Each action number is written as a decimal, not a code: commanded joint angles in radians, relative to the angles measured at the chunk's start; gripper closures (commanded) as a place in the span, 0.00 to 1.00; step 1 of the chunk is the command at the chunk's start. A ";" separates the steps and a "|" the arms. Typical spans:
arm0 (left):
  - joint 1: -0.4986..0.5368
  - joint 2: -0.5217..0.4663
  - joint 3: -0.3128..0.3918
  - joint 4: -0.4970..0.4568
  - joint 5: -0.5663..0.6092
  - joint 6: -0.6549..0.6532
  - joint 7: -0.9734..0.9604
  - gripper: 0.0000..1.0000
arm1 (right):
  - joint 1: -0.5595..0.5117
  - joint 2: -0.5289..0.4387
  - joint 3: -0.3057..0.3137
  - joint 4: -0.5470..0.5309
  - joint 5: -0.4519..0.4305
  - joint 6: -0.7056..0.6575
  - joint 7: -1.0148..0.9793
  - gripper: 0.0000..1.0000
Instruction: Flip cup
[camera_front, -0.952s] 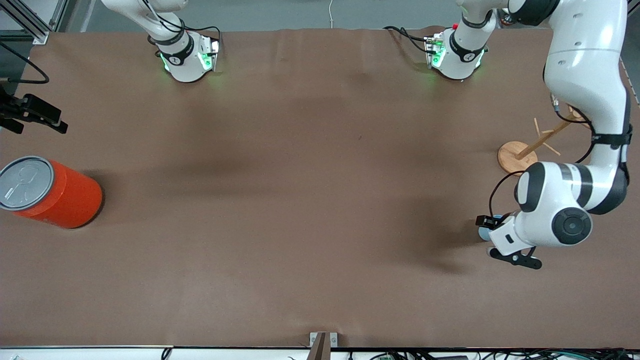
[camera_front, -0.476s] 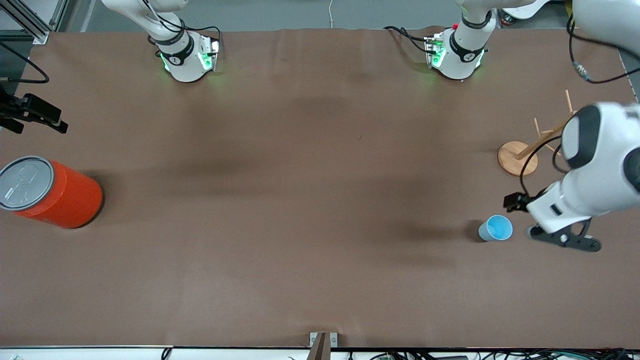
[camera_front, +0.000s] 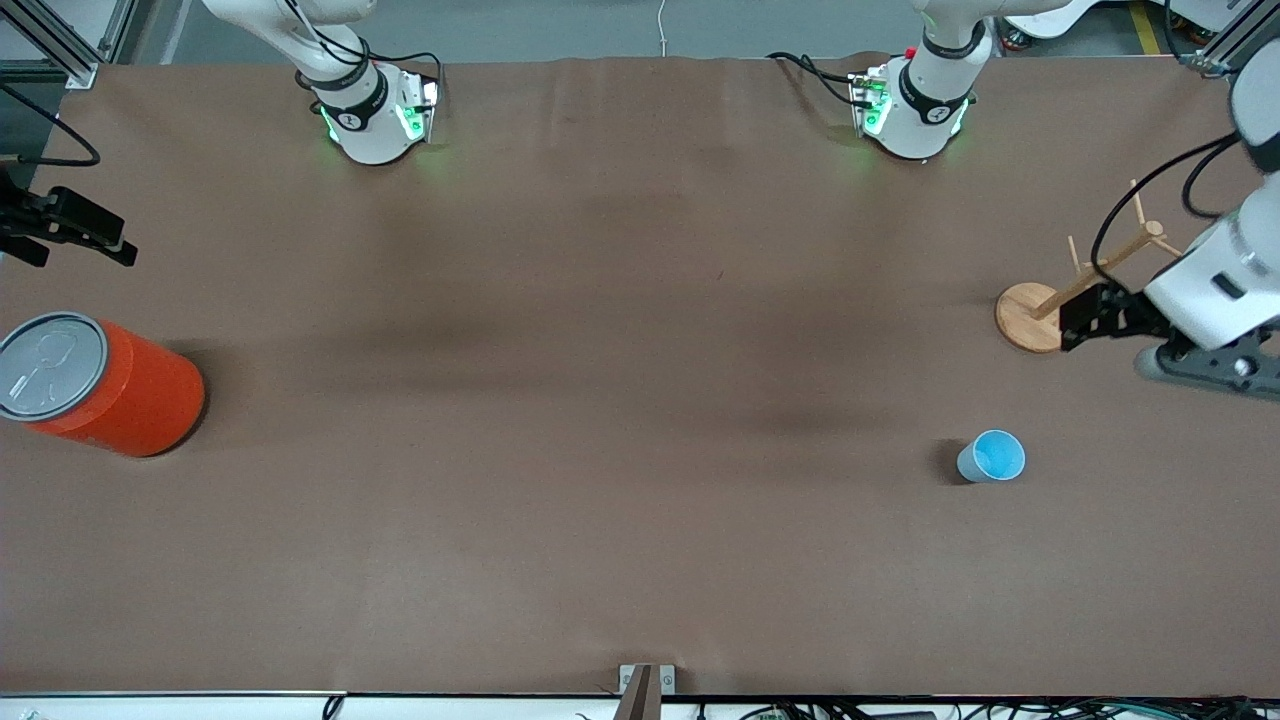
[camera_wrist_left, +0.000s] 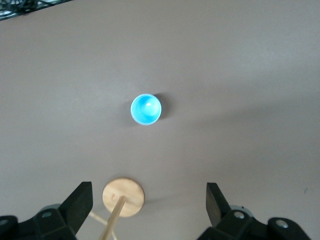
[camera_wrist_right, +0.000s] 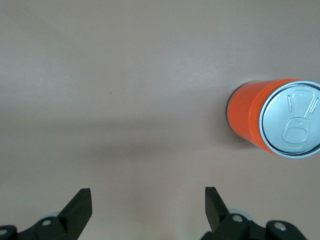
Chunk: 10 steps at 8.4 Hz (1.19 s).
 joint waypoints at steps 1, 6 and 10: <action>-0.006 -0.105 0.043 -0.073 -0.016 -0.047 -0.034 0.00 | 0.001 -0.011 0.001 -0.006 0.008 -0.007 0.009 0.00; -0.109 -0.274 0.152 -0.264 -0.041 0.021 -0.132 0.00 | 0.001 -0.011 0.001 -0.006 0.007 -0.002 0.009 0.00; -0.170 -0.251 0.213 -0.213 -0.041 0.015 -0.162 0.00 | 0.001 -0.011 0.001 -0.006 0.007 -0.002 0.007 0.00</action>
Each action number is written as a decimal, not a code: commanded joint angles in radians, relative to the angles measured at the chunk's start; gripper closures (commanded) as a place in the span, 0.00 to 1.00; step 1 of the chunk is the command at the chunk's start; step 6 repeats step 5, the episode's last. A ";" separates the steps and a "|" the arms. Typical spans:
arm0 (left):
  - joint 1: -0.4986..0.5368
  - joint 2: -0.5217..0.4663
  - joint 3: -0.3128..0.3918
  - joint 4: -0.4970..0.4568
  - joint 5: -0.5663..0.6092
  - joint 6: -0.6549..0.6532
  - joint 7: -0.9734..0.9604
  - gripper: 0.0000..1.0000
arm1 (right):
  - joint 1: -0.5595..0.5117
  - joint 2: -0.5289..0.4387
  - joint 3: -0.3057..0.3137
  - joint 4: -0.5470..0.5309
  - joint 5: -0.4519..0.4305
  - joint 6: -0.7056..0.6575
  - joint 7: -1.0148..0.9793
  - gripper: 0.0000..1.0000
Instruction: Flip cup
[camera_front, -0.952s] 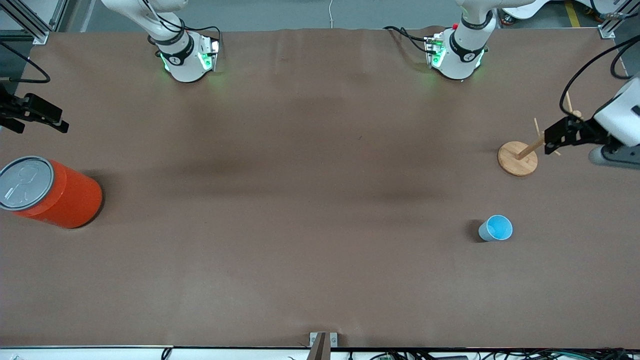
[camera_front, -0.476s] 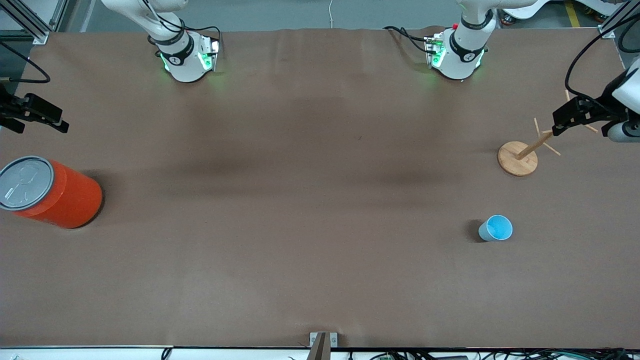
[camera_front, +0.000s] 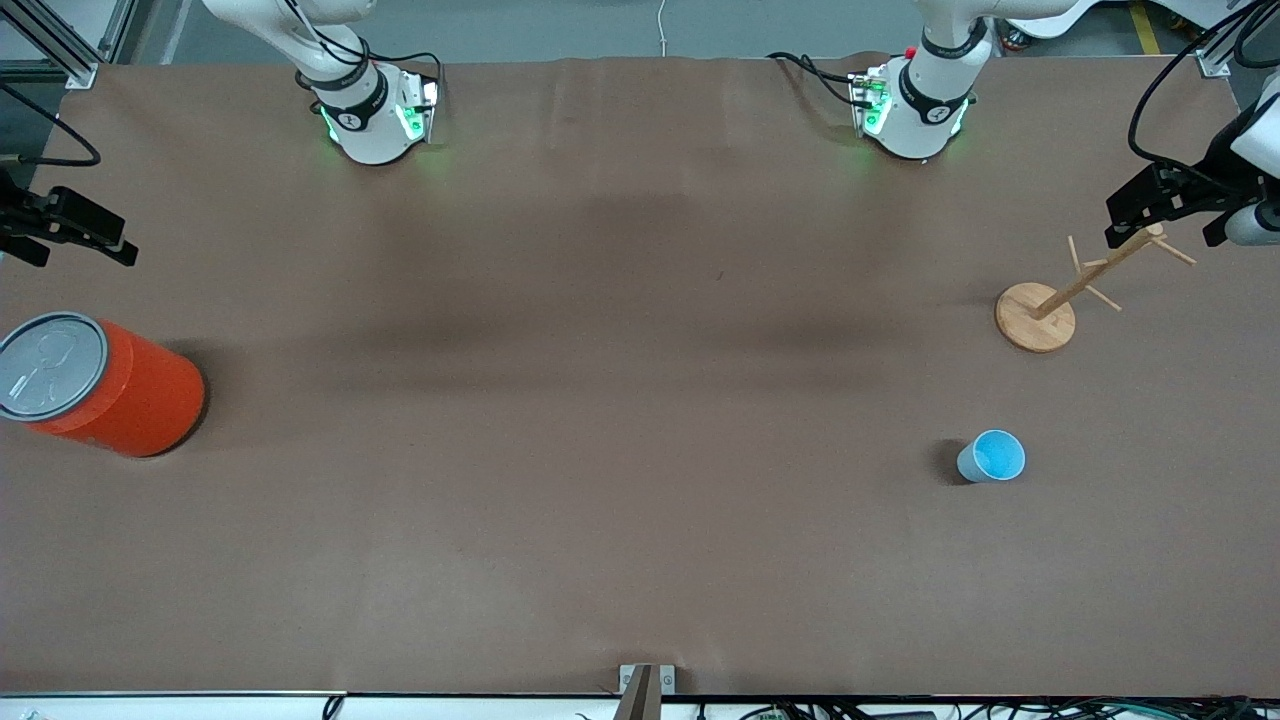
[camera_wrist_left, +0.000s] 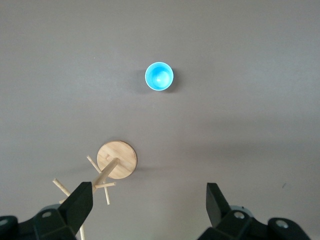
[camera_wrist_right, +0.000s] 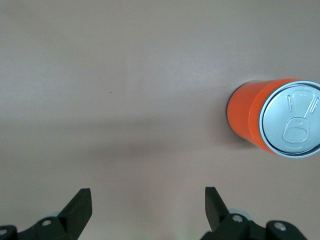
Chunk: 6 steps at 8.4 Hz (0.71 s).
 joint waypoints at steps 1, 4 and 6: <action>-0.010 0.010 0.005 0.031 -0.020 0.007 -0.012 0.00 | 0.000 -0.011 -0.001 -0.006 0.005 -0.002 0.009 0.00; -0.002 0.012 0.008 0.035 -0.032 0.007 0.003 0.00 | -0.002 -0.011 -0.001 -0.006 0.005 0.000 0.007 0.00; 0.001 0.010 0.008 0.036 -0.032 0.005 0.006 0.00 | 0.000 -0.011 -0.001 -0.006 0.005 0.000 0.007 0.00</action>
